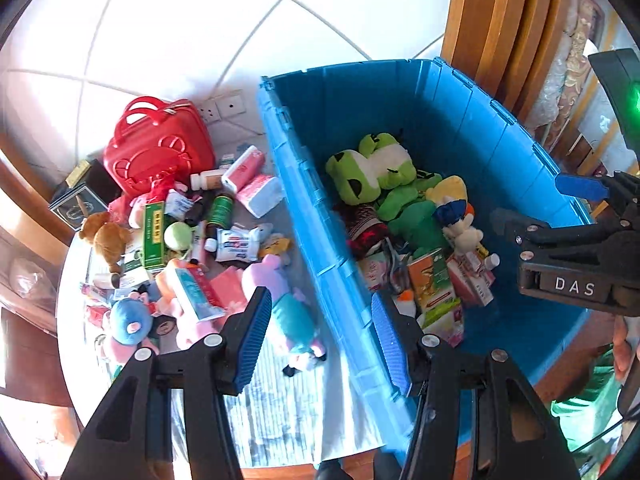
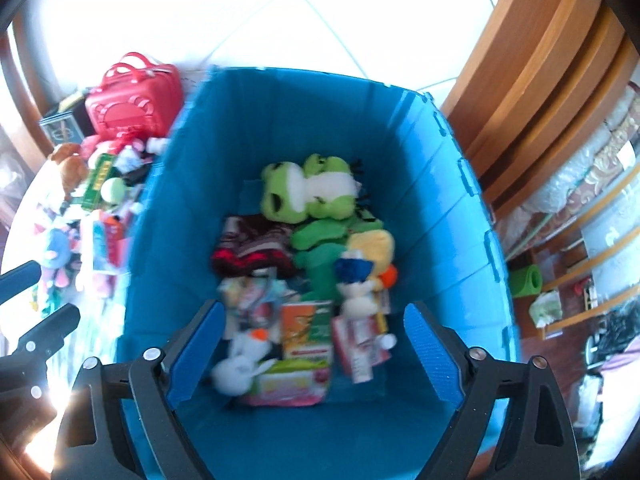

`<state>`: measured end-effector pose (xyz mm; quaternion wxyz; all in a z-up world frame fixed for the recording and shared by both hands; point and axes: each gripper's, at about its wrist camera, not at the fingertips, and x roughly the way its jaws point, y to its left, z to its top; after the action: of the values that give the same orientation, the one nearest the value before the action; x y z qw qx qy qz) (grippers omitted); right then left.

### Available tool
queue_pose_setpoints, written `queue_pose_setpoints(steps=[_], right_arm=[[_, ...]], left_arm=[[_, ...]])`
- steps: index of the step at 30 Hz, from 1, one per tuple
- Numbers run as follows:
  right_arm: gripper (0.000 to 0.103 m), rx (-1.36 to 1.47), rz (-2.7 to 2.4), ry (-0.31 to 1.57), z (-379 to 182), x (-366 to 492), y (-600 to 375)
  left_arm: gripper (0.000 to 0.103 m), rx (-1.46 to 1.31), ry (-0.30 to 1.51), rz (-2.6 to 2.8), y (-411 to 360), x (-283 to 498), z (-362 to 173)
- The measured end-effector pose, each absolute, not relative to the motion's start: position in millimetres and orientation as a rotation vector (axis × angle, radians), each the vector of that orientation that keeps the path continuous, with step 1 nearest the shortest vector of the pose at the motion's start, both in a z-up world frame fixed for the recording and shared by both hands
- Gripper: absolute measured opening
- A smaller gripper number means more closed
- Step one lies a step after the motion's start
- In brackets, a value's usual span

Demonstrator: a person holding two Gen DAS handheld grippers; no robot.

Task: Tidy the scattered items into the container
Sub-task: 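Move both tools back over the remaining toys on the table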

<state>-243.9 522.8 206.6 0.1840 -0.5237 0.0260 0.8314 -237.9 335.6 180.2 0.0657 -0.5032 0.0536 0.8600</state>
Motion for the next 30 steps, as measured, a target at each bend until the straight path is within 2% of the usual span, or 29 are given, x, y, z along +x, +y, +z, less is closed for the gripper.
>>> queue_pose_setpoints(steps=[7,14,19,30], right_arm=[[0.095,-1.412,2.410,0.088,209.9,-218.7,434.4],[0.102,-1.294,2.553,0.124,212.6,-196.8,367.1],[0.102,-1.218,2.644,0.144,200.4,-193.5,334.4],[0.102,-1.182,2.819,0.104,148.5,-211.4,287.5]], left_arm=[[0.052,-1.442,0.175,2.629,264.1,-186.1,180.1],[0.052,-1.301,0.076,2.730,199.0,-142.0,176.7],[0.052,-1.210,0.019,2.851,161.8,-121.5,167.9],[0.052,-1.248,-0.088,3.015,105.0,-97.4,105.3]])
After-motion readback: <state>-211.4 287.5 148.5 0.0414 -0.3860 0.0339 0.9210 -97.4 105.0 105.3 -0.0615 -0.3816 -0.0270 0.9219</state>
